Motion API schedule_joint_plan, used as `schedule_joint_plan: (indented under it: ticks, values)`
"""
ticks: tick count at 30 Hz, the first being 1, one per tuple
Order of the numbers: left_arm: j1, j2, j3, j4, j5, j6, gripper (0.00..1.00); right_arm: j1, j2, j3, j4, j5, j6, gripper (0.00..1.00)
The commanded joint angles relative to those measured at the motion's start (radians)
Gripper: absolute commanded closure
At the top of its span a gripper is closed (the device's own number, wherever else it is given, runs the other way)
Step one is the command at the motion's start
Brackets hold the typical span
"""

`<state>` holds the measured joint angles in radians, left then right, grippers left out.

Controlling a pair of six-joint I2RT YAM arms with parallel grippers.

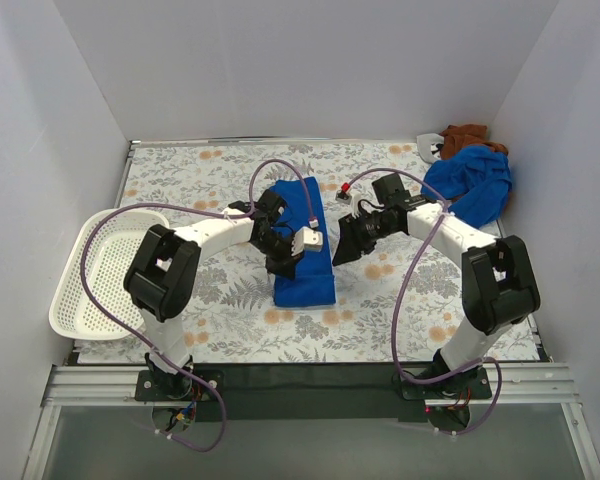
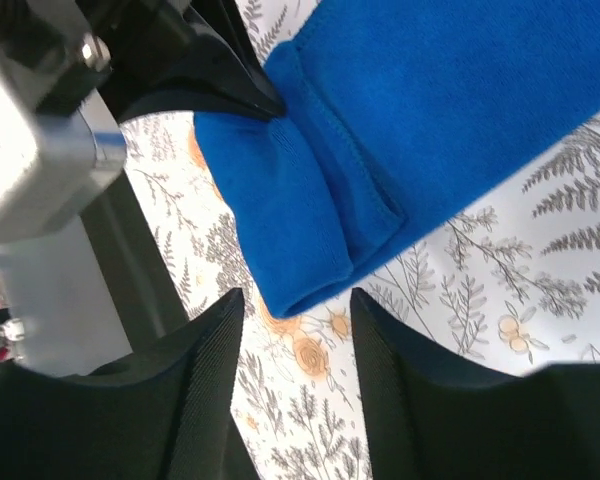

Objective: Roll the towels

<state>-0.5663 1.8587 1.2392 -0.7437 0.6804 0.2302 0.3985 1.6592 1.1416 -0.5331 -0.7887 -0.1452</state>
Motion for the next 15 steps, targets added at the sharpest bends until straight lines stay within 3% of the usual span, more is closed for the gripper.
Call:
schedule_joint_plan:
  ticks: [1, 3, 10, 15]
  values:
    - [0.008, -0.007, 0.014, 0.052, -0.016, 0.001, 1.0, 0.017, 0.06, 0.043, 0.062, -0.086, 0.056, 0.6]
    - [0.011, -0.01, 0.005, 0.058, -0.027, -0.003, 0.99, 0.036, 0.082, 0.044, 0.074, -0.09, 0.065, 0.62]
    - [0.019, -0.064, -0.003, 0.058, -0.053, -0.023, 0.8, 0.079, 0.234, 0.043, 0.104, -0.001, 0.09, 0.71]
    - [0.016, -0.295, -0.128, 0.082, -0.093, 0.006, 0.54, 0.079, 0.287, 0.063, 0.105, 0.032, 0.093, 0.73]
